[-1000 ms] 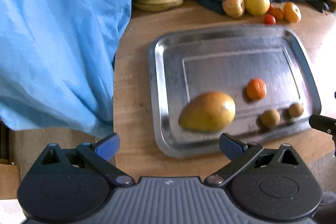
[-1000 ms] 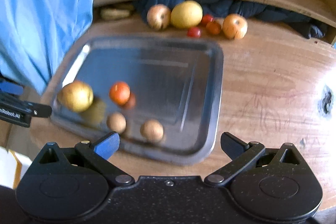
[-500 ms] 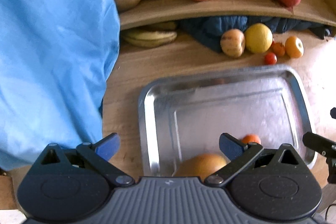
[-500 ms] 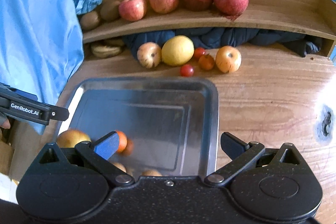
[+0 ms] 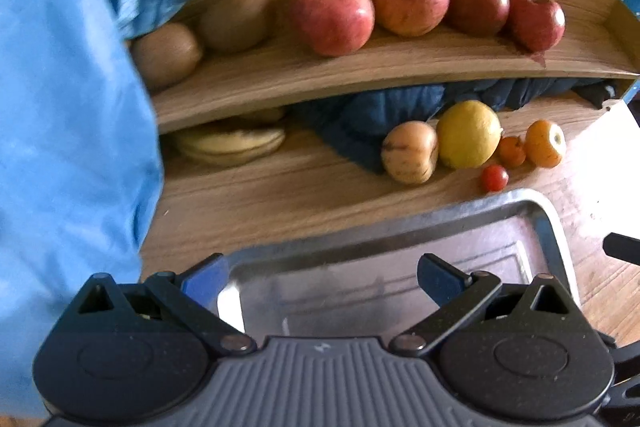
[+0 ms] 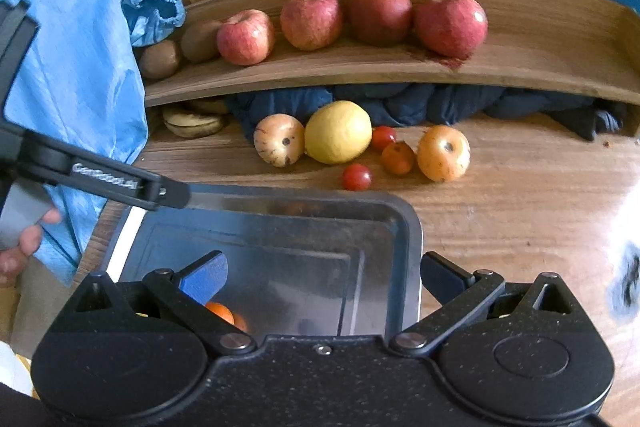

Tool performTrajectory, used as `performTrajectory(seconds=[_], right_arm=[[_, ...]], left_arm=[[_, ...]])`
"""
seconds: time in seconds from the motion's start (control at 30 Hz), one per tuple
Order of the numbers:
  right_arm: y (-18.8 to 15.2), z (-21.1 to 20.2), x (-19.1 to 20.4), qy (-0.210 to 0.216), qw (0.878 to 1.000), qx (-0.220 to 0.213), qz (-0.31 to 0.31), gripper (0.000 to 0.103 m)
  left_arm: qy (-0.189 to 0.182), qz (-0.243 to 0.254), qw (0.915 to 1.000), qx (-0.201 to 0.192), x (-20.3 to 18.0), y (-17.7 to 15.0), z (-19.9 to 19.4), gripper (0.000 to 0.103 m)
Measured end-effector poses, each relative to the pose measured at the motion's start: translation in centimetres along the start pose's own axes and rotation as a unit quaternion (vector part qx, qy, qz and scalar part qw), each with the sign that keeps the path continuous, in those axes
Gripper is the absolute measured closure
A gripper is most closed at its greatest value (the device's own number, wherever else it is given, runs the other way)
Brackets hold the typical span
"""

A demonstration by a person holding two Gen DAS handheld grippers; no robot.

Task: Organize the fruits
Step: 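Withdraw both tools from the tray back toward the fruit row, then close left gripper on a striped pear while right gripper grasps a cherry tomato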

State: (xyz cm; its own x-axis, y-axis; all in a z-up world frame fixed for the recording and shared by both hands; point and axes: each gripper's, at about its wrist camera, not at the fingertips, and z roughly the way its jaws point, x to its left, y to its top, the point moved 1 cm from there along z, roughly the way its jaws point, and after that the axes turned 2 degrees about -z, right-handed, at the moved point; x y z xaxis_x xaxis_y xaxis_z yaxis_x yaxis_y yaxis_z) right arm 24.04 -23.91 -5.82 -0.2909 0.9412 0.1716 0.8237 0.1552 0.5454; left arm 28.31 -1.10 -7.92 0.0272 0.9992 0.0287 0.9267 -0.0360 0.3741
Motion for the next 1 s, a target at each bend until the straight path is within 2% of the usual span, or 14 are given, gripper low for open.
performTrajectory(seconds=[0.2, 0.43, 0.6, 0.77, 1.0], right_arm=[[1.7, 1.5, -0.4, -0.027, 1.000, -0.006, -0.008, 0.001], [2.5, 3.2, -0.1, -0.045, 0.999, -0.008, -0.023, 0.003], [3.2, 4.4, -0.5, -0.054, 0.998, -0.003, -0.024, 0.008], [3.9, 5.5, -0.9, -0.060, 0.998, -0.002, -0.021, 0.017], [4.1, 6.6, -1.1, -0.062, 0.998, 0.011, -0.017, 0.025]], left_arm=[[-0.035, -0.004, 0.9992, -0.018, -0.3, 2.1, 1.4, 0.001], [-0.089, -0.044, 0.9947, -0.027, -0.5, 4.5, 3.6, 0.001], [-0.110, -0.018, 0.9933, -0.030, -1.1, 5.4, 4.5, 0.001], [-0.128, 0.010, 0.9911, -0.033, -1.2, 5.6, 4.9, 0.001], [-0.148, 0.006, 0.9887, -0.019, -0.5, 5.6, 6.1, 0.003]])
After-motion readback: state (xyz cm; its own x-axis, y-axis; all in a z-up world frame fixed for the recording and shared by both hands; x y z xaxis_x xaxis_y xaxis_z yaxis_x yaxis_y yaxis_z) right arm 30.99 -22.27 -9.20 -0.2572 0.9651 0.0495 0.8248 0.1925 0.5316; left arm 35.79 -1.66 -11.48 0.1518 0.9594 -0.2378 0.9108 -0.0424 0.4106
